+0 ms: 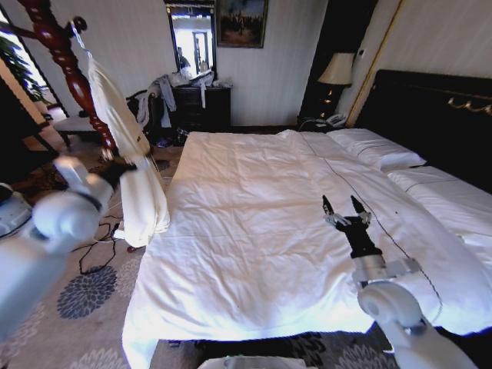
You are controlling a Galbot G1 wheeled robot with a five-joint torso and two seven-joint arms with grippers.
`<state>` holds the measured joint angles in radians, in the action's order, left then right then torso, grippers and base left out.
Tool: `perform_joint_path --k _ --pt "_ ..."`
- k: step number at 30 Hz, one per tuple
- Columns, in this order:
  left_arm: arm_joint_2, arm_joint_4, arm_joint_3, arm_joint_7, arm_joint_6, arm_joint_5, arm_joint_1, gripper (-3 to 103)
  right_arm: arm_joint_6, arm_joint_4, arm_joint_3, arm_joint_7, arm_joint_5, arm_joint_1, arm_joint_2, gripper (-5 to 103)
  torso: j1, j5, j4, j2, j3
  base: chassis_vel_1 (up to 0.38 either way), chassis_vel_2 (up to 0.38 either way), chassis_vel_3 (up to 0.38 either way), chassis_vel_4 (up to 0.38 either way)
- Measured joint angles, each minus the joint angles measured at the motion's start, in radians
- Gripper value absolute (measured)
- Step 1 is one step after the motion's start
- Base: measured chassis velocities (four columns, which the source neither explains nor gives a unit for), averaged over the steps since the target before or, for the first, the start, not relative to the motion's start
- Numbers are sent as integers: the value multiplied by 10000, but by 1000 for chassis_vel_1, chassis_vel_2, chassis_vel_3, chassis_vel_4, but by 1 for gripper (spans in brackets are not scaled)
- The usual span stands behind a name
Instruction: Pick up the clothes from the bed and hang them on the clothes hanger.
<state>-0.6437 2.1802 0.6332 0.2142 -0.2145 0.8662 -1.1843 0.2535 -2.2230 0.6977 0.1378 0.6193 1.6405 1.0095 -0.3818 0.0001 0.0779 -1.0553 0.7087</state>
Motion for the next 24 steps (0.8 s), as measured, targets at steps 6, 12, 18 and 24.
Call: perform_joint_path --k 6,12,18,24 --pt "-2712 1489 -28 300 329 -2511 -2863 100 720 -260 -397 564 -1497 1031 1170 100 2 0 -3 0 -1 0 0 0 0" --pt "-4692 2066 -733 78 470 -5004 -4028 100 1287 -160 -811 258 -2646 1591 1814 100 2 0 2 0 0 0 0 0 0" --pt "-5519 2393 -1002 -1038 956 -5834 -4829 100 1290 -386 -947 184 -3399 2083 1905 100 1 -2 1 0 1 0 0 0 0" --pt "-5749 2479 -1013 -1365 1250 -5734 -4964 100 1259 -441 -953 144 -3426 2113 1869 100 2 0 0 0 1 0 0 0 0"
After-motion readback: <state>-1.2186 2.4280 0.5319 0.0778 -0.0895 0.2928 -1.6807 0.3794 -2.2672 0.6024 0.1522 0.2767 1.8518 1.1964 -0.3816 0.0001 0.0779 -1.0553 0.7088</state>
